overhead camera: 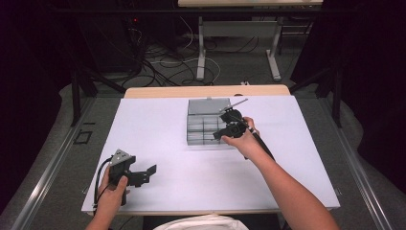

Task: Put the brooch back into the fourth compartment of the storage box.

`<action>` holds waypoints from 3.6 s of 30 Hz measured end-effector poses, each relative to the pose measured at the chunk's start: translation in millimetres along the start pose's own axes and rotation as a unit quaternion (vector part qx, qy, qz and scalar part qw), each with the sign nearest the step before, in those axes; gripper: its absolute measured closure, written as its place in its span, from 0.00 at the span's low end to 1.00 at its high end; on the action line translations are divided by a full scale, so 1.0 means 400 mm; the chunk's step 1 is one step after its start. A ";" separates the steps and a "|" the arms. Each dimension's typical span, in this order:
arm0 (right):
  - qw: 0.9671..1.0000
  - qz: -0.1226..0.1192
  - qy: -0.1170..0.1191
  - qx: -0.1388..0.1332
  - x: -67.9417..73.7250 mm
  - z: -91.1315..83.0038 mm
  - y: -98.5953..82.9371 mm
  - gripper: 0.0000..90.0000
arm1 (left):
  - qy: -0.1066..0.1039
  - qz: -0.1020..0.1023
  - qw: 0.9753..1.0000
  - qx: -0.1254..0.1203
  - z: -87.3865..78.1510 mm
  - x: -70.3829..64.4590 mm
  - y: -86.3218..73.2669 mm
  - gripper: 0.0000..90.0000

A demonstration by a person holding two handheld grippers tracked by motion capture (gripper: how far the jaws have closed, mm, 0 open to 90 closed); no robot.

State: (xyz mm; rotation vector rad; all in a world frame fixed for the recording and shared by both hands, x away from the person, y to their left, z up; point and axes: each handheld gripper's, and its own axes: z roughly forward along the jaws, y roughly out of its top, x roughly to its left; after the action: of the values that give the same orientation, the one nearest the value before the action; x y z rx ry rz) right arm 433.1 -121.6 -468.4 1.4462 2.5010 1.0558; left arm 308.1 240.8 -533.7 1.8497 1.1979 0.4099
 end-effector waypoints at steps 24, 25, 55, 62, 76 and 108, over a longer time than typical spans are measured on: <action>1.000 0.000 -0.010 0.004 0.015 0.081 0.046 0.87 | -0.001 -0.004 1.000 -0.001 0.000 0.001 -0.001 0.05; 1.000 0.006 -0.011 0.005 0.018 0.084 0.048 0.87 | -0.001 -0.004 1.000 -0.001 0.000 0.001 -0.001 0.05; 1.000 -0.002 -0.002 -0.010 0.042 0.161 0.068 0.86 | -0.002 -0.002 1.000 0.002 -0.005 0.004 0.000 0.05; 1.000 -0.004 -0.005 -0.015 0.045 0.176 0.071 0.87 | -0.001 -0.002 1.000 -0.001 -0.004 0.004 -0.001 0.05; 1.000 -0.010 -0.001 -0.014 0.051 0.206 0.068 0.86 | -0.002 -0.003 1.000 0.002 -0.003 0.005 0.000 0.05; 1.000 -0.012 -0.003 -0.012 0.059 0.206 0.065 0.74 | -0.003 -0.001 1.000 0.000 0.000 0.002 0.000 0.05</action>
State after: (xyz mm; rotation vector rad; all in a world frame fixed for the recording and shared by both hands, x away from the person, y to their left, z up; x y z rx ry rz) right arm 470.3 -51.1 -509.4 1.4082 2.4872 1.0723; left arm 308.7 241.5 -533.9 1.8473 1.1951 0.4024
